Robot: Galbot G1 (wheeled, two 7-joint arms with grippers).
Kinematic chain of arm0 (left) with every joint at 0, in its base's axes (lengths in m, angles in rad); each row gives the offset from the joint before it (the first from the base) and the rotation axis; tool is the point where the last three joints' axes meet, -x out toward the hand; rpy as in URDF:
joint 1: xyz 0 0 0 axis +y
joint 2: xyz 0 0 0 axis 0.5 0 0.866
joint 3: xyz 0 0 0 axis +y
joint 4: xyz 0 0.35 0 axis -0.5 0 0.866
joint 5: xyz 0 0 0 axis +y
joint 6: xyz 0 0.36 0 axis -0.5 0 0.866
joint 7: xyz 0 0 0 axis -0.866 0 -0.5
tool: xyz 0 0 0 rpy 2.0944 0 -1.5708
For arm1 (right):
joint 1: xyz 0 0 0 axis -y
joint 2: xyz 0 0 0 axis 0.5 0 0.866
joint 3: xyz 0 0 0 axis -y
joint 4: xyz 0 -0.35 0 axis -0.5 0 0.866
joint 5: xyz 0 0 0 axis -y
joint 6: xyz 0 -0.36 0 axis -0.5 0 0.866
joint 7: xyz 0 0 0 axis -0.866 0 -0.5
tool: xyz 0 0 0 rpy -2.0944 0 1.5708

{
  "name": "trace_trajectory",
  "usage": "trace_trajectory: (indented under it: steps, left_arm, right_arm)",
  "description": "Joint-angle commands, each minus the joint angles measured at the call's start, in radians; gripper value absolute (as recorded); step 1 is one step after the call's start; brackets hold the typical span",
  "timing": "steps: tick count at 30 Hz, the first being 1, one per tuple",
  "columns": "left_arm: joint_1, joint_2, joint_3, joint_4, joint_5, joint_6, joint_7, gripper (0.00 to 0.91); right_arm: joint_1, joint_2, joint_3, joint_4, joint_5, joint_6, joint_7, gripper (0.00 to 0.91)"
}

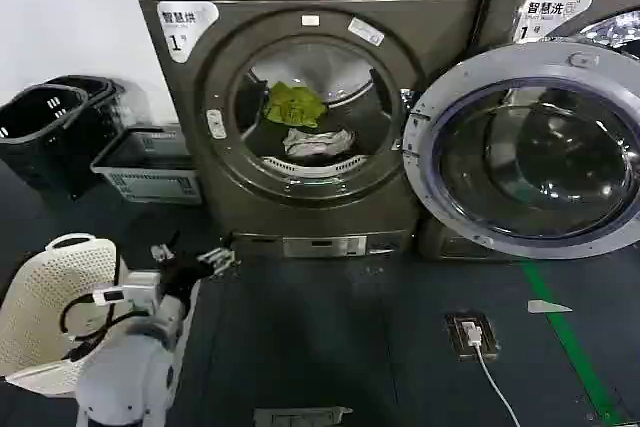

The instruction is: Grasp the clothes from the dryer.

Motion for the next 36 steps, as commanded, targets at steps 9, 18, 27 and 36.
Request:
trace_trajectory:
  steps: [9,18,27,36]
  left_arm:
    - [-0.002,0.006,0.002,0.007,-0.002,0.049,0.002,0.907]
    - [-0.012,0.001,0.005,0.010,-0.004,0.049,-0.002,0.907]
    - [-0.010,0.001,0.007,0.017,0.003,0.049,-0.002,0.907]
    - [-0.003,-0.001,0.010,0.012,0.000,0.049,0.003,0.907]
  right_arm:
    - [0.004,0.012,-0.015,0.002,0.066,0.055,0.026,0.907]
    - [-0.001,0.009,-0.020,0.003,0.074,0.041,0.042,0.907]
    - [-0.002,-0.002,-0.023,-0.002,0.075,0.038,0.050,0.907]
    - [0.001,0.003,-0.025,-0.005,0.075,0.036,0.050,0.907]
